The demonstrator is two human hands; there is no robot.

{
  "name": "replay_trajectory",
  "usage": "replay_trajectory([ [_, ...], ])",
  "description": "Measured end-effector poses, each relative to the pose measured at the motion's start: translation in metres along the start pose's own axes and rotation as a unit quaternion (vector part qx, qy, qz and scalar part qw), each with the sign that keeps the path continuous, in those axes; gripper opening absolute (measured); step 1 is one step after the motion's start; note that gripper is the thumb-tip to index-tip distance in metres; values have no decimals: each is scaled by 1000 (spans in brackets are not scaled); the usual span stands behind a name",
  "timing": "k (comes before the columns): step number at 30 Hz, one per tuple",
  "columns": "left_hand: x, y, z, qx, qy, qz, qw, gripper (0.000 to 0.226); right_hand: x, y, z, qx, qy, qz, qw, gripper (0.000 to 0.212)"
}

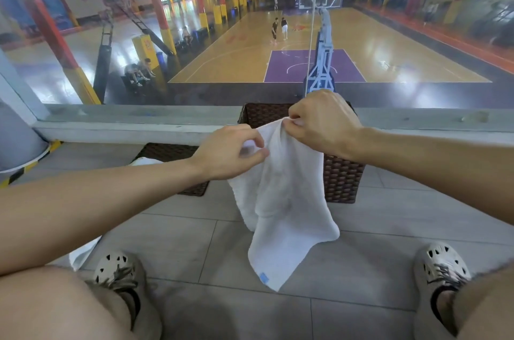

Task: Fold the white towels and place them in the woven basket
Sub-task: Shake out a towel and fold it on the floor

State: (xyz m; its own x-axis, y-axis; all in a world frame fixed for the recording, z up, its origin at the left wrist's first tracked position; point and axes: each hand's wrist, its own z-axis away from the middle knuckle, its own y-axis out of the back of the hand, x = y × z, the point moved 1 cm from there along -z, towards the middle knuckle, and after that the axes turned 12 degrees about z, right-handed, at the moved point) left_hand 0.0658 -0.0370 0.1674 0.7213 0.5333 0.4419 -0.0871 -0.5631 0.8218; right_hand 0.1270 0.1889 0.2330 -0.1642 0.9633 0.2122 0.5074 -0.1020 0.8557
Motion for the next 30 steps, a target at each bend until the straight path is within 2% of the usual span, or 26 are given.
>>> replay_trajectory([
  [2,7,-7,-2,41,55,-7,998,53,2,1,0,33,8,-13,999,38],
  [3,13,-12,-4,62,71,-3,996,58,2,1,-1,51,20,-21,998,38],
  [4,19,-16,-8,77,80,1,994,58,2,0,-2,66,35,-29,997,38],
  [6,26,-22,-17,91,87,-5,992,43,1,-3,-3,84,66,-34,994,39],
  [9,20,-20,-26,66,97,-25,993,21,5,-5,-2,100,84,-26,991,42],
  [13,-16,-14,-24,-22,129,-37,991,19,25,-8,3,92,51,-27,994,39],
  [18,-39,-3,-9,-36,140,-15,989,23,45,-16,15,57,9,-88,994,30],
  [21,-46,7,-7,-21,116,-5,993,27,52,-17,17,37,0,-92,995,29],
  [26,-46,26,-12,76,51,-19,996,29,63,-22,20,-26,-45,-93,994,23],
  [30,-29,46,-15,104,-3,-37,994,40,71,-24,20,-31,-68,-99,992,25],
])
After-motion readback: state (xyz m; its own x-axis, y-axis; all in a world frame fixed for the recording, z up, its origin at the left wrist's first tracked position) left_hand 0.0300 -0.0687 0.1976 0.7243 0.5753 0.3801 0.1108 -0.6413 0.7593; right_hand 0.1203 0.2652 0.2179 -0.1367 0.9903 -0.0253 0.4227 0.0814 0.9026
